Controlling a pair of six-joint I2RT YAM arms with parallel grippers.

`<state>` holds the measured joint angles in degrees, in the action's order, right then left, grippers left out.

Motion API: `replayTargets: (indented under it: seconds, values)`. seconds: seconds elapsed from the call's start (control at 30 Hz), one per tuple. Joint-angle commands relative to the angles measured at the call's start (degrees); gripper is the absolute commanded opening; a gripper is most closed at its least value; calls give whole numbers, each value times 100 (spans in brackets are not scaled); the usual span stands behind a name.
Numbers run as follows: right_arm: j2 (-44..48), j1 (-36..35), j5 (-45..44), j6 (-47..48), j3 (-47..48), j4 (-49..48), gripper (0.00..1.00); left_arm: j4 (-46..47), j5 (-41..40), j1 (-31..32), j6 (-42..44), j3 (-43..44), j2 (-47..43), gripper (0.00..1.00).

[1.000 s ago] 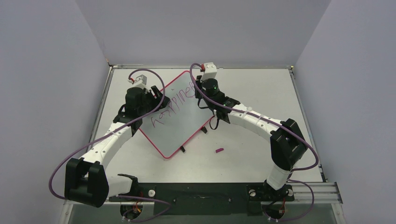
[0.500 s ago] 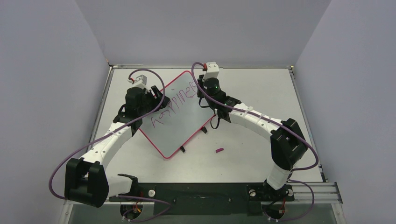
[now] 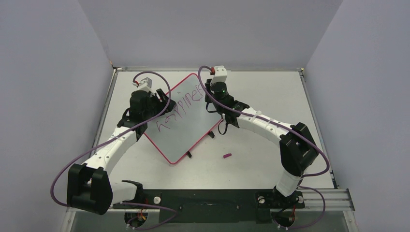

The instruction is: Write a sentence on the whiteboard

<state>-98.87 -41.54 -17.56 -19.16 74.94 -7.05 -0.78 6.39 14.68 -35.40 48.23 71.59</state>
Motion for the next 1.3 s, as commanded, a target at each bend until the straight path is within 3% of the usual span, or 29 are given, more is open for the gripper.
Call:
replayTargets:
  seconds: [0.0, 0.73, 1.27]
  values:
    - [189, 40, 22, -172, -190, -36, 0, 243, 147, 149, 398, -158, 94, 46]
    - [276, 27, 786, -495, -147, -280, 0, 245, 147, 150, 399, -157, 81, 46]
    - [633, 10, 677, -442, -344, -220, 0, 253, 128, 150, 378, -164, 83, 46]
